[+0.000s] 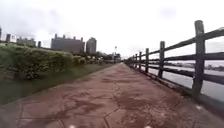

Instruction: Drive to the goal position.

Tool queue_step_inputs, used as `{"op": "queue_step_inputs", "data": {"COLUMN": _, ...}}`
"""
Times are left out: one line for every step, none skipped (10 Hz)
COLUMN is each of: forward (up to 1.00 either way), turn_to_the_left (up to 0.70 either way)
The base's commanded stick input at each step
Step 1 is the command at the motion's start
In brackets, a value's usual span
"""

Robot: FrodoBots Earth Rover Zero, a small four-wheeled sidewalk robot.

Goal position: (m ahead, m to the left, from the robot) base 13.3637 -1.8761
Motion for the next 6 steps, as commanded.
{"op": "queue_step_inputs", "data": {"forward": 0.00, "turn_to_the_left": 0.00}}
{"op": "queue_step_inputs", "data": {"forward": 0.00, "turn_to_the_left": 0.00}}
{"op": "queue_step_inputs", "data": {"forward": 0.00, "turn_to_the_left": 0.00}}
{"op": "queue_step_inputs", "data": {"forward": 0.00, "turn_to_the_left": 0.00}}
{"op": "queue_step_inputs", "data": {"forward": 0.00, "turn_to_the_left": 0.00}}
{"op": "queue_step_inputs", "data": {"forward": 0.00, "turn_to_the_left": -0.26}}
